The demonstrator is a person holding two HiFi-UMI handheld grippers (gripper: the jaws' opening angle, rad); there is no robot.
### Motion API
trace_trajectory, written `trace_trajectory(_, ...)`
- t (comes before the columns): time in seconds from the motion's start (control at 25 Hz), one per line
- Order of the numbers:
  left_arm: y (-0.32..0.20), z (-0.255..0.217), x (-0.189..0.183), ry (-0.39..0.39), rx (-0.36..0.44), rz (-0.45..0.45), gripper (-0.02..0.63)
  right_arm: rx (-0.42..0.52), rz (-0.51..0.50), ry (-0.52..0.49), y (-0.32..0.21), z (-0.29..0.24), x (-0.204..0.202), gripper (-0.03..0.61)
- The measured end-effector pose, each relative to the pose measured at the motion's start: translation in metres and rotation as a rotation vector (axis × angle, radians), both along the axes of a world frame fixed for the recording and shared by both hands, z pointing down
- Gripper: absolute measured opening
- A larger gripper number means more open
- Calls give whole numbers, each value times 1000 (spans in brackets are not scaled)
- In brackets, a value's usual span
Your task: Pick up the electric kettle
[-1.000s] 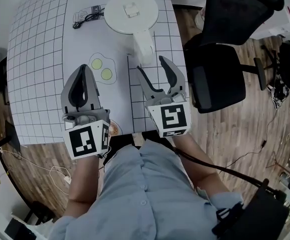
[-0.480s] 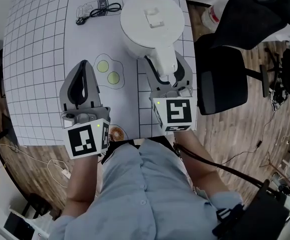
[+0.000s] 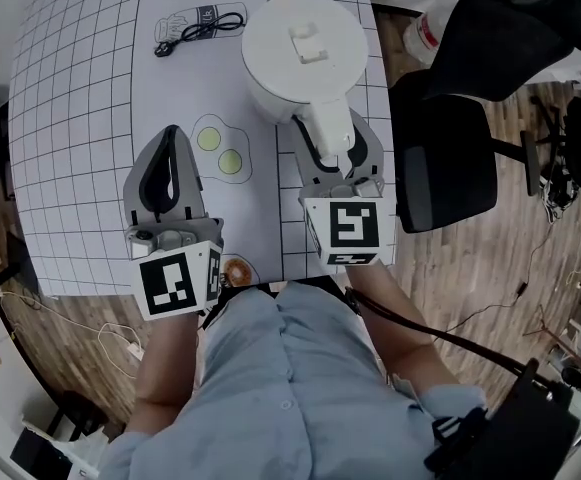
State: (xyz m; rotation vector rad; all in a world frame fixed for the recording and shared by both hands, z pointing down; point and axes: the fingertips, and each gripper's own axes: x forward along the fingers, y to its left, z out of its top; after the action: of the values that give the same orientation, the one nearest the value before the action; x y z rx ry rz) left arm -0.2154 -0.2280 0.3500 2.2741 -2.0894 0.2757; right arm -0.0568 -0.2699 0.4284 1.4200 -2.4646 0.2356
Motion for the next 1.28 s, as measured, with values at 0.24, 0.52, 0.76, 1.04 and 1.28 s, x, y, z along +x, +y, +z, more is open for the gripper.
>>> trace_trajectory(0.24, 2, -6, -1, -1, 17, 0, 2, -35, 10, 9, -3, 0, -1, 211)
trace_trajectory(0.52, 5, -21, -4, 3, 54, -15, 2, -32, 19, -27, -10, -9, 1, 137)
trace_trajectory(0.76, 15, -22, -10, -1, 55, -42, 2, 115, 2, -148, -17, -36, 1, 86)
trace_trajectory(1.04, 20, -25, -22, -6, 69, -69, 2, 168, -3, -200, -26, -58, 2, 86)
trace_trajectory(1.28, 37, -39, -25, -11, 119, -94, 2, 258, -62, -241, -20, -103, -10, 86)
